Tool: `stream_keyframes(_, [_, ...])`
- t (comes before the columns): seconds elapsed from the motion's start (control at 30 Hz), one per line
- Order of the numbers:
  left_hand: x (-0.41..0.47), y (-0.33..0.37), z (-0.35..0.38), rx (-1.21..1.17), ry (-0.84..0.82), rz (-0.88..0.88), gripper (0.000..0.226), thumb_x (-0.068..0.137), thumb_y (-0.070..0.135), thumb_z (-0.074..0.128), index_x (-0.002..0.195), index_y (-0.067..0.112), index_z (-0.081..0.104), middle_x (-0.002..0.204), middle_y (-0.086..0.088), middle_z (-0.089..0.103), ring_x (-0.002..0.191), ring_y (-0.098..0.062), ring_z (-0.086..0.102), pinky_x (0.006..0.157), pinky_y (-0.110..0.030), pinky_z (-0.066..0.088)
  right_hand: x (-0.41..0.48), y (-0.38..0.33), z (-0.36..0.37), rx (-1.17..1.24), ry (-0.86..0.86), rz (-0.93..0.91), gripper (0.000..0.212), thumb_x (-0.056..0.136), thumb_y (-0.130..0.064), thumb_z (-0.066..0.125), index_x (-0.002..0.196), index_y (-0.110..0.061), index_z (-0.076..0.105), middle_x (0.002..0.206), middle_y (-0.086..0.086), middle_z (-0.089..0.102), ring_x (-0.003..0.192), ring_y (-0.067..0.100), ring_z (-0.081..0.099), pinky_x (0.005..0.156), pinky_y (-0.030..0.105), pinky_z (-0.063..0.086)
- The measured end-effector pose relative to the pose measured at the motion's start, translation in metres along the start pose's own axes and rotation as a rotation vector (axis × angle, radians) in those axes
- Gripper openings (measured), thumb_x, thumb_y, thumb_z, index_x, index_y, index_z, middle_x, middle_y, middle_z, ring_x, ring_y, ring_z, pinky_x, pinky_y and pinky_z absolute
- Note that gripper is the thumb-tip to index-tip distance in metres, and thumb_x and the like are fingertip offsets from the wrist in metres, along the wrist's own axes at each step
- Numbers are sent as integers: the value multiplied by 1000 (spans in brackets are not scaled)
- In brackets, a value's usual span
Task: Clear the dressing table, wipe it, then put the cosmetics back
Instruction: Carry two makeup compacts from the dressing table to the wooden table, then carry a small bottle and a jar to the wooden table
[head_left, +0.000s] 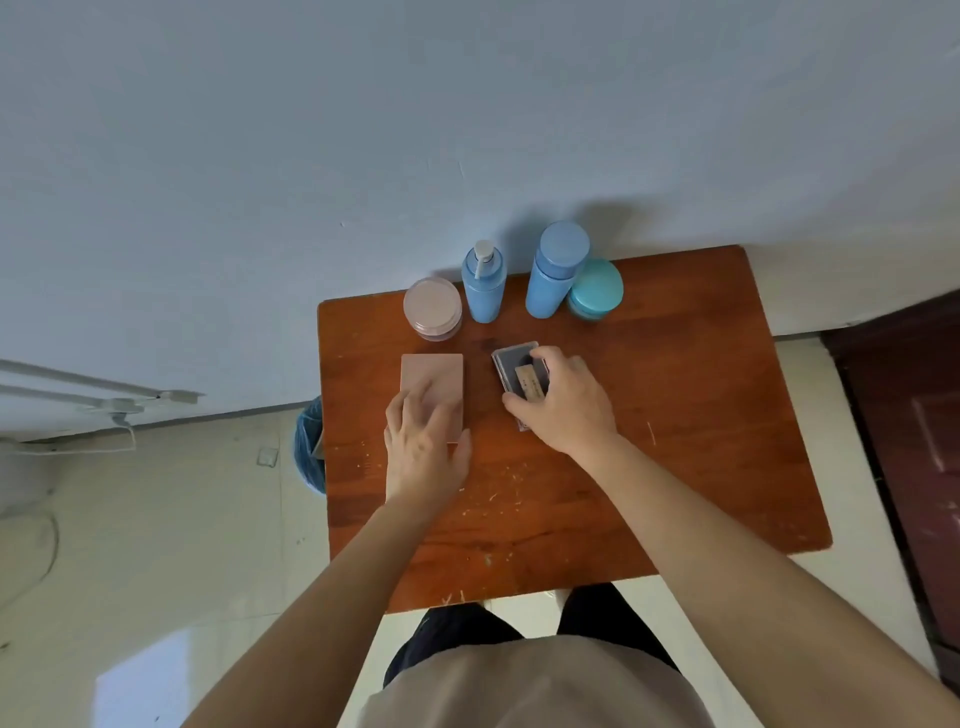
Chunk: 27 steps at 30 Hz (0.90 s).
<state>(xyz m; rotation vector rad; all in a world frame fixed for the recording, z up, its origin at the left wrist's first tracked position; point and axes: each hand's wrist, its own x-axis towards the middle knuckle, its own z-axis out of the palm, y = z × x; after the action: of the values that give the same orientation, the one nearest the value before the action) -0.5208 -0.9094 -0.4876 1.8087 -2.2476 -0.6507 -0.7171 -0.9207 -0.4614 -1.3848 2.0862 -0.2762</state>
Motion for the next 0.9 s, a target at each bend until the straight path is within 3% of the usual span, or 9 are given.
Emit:
stream_keyframes(0.13, [13,-1,1,-9,-22,4,33,93,30,58,125,22,58,151,-8,33,142,-31,20,109,-52,31,18,-8,9,-15,-5,-38,66,82,-61,64,137,-31,44,113,4,49,102,22,55,83,36,49])
stream_keyframes(0.23, [18,-2,-5,-46,-75,3,37,97,29,52,133,25,55,155,-3,28,145,-27,14,113,-51,28,22,-9,14,-12,-53,-92,56,95,-51,51,146,-29,40,122,5,46,111,23,54,90,36,48])
stream_keyframes(0.43, [18,-4,-33,-25,-194,-15,43,99,31,46,142,28,45,161,3,19,149,-20,6,120,-50,14,11,-17,-7,91,-223,-147,61,101,-36,47,155,-32,18,140,2,43,119,18,54,96,33,49])
stream_keyframes(0.53, [20,1,-58,134,-135,21,42,102,39,36,143,32,41,162,1,17,150,-19,1,120,-48,1,-3,-19,-28,34,-100,-162,55,100,-40,47,152,-30,28,146,0,41,123,17,54,97,37,50])
stream_keyframes(0.6, [22,6,-78,198,-43,71,43,102,41,33,143,30,41,161,-2,18,150,-22,3,120,-52,4,-16,-19,-44,-5,36,-181,52,101,-43,42,150,-28,31,150,0,37,130,18,48,101,38,47])
stream_keyframes(0.73, [21,22,-112,193,150,237,50,100,45,28,145,25,38,159,-10,24,148,-30,14,118,-57,15,-52,-11,-70,-191,387,-207,57,102,-51,33,153,-27,24,162,9,16,148,25,22,116,40,26])
stream_keyframes(0.9, [13,60,-113,79,56,244,57,100,53,22,153,31,19,164,-3,2,150,-25,-2,119,-57,9,-113,13,-75,-274,550,-49,66,100,-59,30,157,-31,10,165,8,-2,152,27,4,121,45,14])
